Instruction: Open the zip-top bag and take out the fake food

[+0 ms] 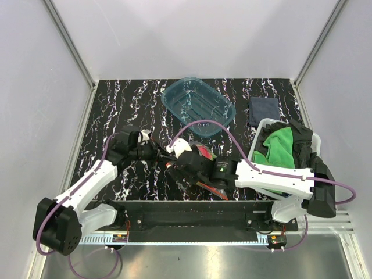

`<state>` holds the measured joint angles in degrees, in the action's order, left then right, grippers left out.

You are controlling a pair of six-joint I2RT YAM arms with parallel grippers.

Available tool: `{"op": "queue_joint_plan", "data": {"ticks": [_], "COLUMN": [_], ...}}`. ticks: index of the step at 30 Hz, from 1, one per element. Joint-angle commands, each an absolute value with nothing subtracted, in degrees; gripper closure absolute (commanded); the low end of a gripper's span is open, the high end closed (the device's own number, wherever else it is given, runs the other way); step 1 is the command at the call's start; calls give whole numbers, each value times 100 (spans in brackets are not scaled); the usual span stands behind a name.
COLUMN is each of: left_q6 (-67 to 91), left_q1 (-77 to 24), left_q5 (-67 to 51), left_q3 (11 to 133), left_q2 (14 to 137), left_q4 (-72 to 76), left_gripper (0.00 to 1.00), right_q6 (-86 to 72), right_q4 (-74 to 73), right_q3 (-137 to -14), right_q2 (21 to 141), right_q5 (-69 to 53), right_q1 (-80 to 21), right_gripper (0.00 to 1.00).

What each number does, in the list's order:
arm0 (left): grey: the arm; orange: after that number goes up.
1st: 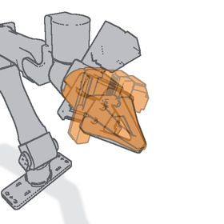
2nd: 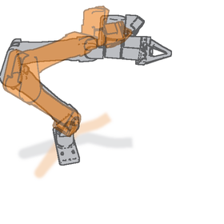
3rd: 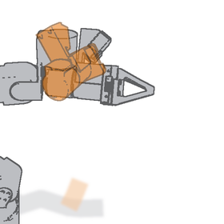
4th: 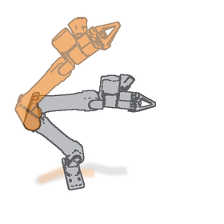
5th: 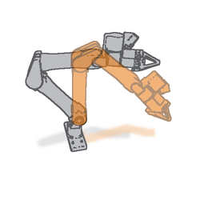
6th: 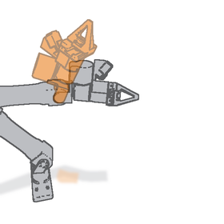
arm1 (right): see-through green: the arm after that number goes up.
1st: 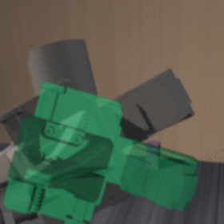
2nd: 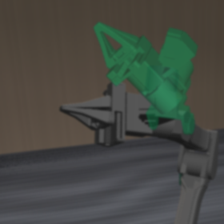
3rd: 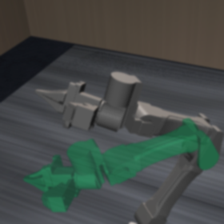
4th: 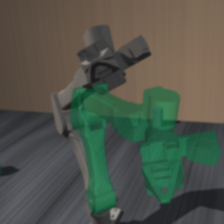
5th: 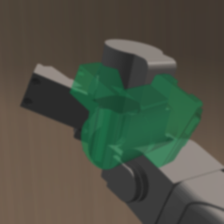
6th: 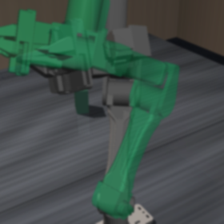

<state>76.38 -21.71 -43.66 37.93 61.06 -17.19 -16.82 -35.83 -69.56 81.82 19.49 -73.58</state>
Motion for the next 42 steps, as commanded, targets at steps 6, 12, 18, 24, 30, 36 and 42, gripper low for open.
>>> {"op": "queue_joint_plan", "data": {"ticks": [6, 12, 18, 24, 30, 36, 42], "left_q6": [9131, 9887, 10107, 10274, 9723, 7219, 4986], "left_q1": [-2311, -2329, -2364, -2391, -2364, -2294, -2303], "left_q5": [-3964, -3674, -3604, -3560, -3349, -2534, -2241], "left_q3": [4324, 4350, 4517, 4597, 4886, 5370, 5055], "left_q2": [5924, 5704, 5748, 5748, 5792, 5783, 5441], "left_q4": [-2241, -2285, -2417, -2426, -2426, -2997, -2383], "left_gripper": [100, 100, 100, 100, 55, 5, 16], "right_q6": [-977, -668, -431, 130, 316, 35, -562], "right_q4": [-3024, -2417, -2250, -2022, -1854, -2012, -2556], "right_q3": [-7014, -6566, -6583, -6522, -6469, -6363, -6416], "right_q2": [8095, 7884, 7892, 7910, 7674, 7164, 6689], "right_q5": [3059, 2523, 2504, 2874, 3041, 2147, 99], "right_q1": [-7462, -7462, -7479, -7479, -7471, -7034, -6154], "right_gripper": [31, 36, 46, 68, 100, 100, 100]}}
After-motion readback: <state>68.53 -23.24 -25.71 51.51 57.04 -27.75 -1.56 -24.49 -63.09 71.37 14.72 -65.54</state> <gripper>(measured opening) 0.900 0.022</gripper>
